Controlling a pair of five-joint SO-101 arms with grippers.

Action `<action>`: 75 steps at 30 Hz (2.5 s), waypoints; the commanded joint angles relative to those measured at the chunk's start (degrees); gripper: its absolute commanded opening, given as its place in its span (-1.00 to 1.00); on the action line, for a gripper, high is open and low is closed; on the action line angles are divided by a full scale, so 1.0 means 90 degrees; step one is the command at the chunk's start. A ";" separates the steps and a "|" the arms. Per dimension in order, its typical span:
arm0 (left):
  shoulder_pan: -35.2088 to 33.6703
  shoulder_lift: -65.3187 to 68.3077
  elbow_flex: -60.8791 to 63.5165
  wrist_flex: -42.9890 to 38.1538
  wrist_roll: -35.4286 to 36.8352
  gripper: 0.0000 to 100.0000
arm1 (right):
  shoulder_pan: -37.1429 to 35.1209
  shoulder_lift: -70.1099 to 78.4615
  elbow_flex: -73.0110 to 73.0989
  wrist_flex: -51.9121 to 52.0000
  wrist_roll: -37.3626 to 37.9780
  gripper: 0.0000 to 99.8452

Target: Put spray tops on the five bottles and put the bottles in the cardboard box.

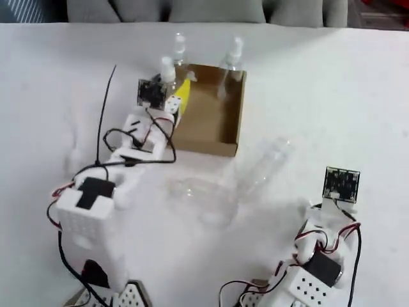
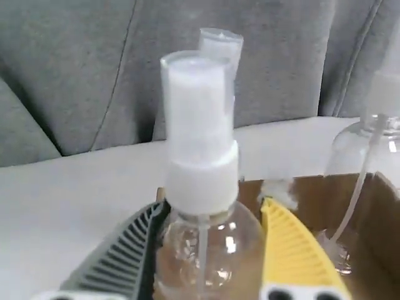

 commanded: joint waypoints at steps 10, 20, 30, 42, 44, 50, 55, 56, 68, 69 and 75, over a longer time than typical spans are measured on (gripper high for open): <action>0.0005 0.0366 -0.0430 -0.0869 0.0049 -0.96 | 0.0063 -0.0093 0.0078 0.0063 0.0078 -0.97; 0.0034 0.0689 -0.0440 -0.0850 0.0049 -0.96 | 0.0063 -0.0093 0.0078 0.0063 0.0078 -0.97; -0.0015 0.0689 -0.0391 -0.0850 0.0049 -0.85 | 0.0063 -0.0093 0.0078 0.0063 0.0078 -0.97; -0.0024 0.0669 -0.0254 -0.0840 0.0107 -0.65 | 0.0073 -0.0093 0.0078 0.0063 0.0078 -0.97; -0.0024 0.0669 -0.0254 -0.0840 0.0107 -0.63 | 0.0073 -0.0093 0.0078 0.0063 0.0078 -0.97; -0.0024 0.0669 -0.0244 -0.0840 0.0107 -0.39 | 0.0073 -0.0093 0.0078 0.0063 0.0078 -0.97; -0.0024 0.0669 -0.0244 -0.0840 0.0107 -0.35 | 0.0073 -0.0093 0.0078 0.0063 0.0078 -0.97; -0.0024 0.0669 -0.0244 -0.0840 0.0107 -0.35 | 0.0073 -0.0093 0.0078 0.0063 0.0078 -0.97; -0.0181 0.0171 -0.0049 -0.0723 0.0107 -0.34 | 0.0073 -0.0093 0.0078 0.0054 0.0078 -0.97; -0.0161 -0.0044 0.0068 -0.0615 0.0107 -0.34 | 0.0073 -0.0093 0.0078 0.0054 0.0078 -0.97; -0.0181 -0.1265 0.0674 -0.0049 0.0107 -0.34 | 0.0073 -0.0093 0.0078 0.0054 0.0078 -0.97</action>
